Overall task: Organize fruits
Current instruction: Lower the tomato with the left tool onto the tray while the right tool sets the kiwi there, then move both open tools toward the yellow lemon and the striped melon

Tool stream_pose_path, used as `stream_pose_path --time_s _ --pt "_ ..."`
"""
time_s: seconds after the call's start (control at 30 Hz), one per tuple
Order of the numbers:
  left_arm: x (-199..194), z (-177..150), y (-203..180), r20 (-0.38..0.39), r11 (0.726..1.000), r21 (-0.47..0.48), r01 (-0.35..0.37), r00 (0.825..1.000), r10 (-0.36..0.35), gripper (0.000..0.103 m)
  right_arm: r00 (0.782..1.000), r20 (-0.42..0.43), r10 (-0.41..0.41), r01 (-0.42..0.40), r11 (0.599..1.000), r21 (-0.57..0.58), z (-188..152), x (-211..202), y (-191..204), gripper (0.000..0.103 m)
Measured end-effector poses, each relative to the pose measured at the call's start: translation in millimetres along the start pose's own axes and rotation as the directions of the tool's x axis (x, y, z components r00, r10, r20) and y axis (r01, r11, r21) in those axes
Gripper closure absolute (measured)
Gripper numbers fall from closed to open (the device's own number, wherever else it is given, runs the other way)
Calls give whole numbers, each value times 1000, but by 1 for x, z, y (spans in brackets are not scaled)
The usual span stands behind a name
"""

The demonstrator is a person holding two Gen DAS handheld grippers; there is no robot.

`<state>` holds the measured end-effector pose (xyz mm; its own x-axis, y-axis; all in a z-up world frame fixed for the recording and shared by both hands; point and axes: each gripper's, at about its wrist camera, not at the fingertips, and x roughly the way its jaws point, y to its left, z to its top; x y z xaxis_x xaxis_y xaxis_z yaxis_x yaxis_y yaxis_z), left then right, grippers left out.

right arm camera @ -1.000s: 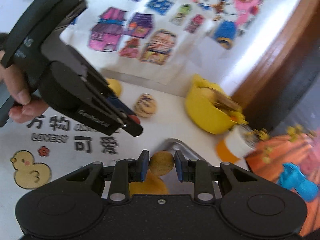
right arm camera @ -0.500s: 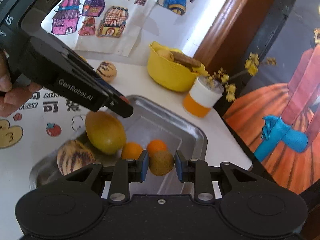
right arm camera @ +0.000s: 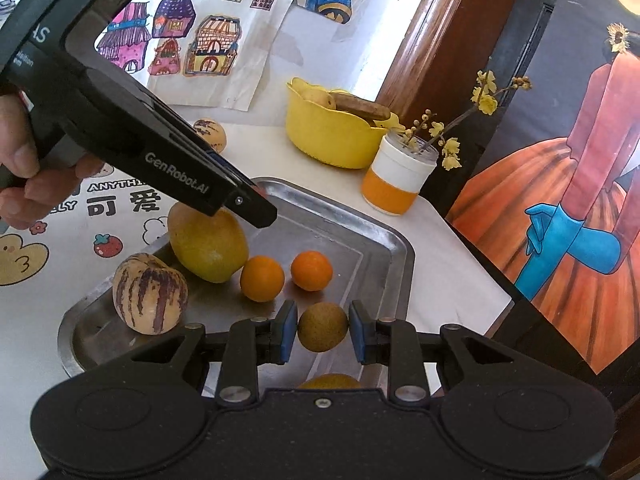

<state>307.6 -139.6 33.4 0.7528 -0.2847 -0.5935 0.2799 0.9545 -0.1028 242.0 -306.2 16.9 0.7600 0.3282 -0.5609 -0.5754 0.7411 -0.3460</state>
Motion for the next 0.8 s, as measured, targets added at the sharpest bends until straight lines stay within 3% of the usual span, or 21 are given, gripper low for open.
stream_pose_path --time_s 0.1,0.17,0.23,0.43,0.57,0.73,0.8 --pt "0 0 -2 -4 1000 7 -1 1000 1 71 1000 6 -2 2 1000 4 -1 -3 -1 72" --pt "-2 -1 -3 1 1000 2 -6 1000 6 57 1000 10 -8 8 1000 8 -1 -6 0 71" --pt "-5 -2 -2 14 1000 -6 -6 1000 7 50 1000 15 -16 16 1000 15 -1 -9 0 69" --pt "-25 0 4 74 998 -51 -32 997 36 15 998 46 -46 44 998 45 5 -27 3 41" --pt "-44 -2 11 121 995 -85 -57 990 67 0 995 74 -61 57 996 65 11 -43 8 19" --pt "-71 -10 25 154 989 -120 -86 983 104 1 995 89 -49 41 995 90 21 -64 19 3" --pt "-82 -14 32 160 985 -137 -101 979 123 1 995 90 -36 27 994 103 24 -74 25 3"
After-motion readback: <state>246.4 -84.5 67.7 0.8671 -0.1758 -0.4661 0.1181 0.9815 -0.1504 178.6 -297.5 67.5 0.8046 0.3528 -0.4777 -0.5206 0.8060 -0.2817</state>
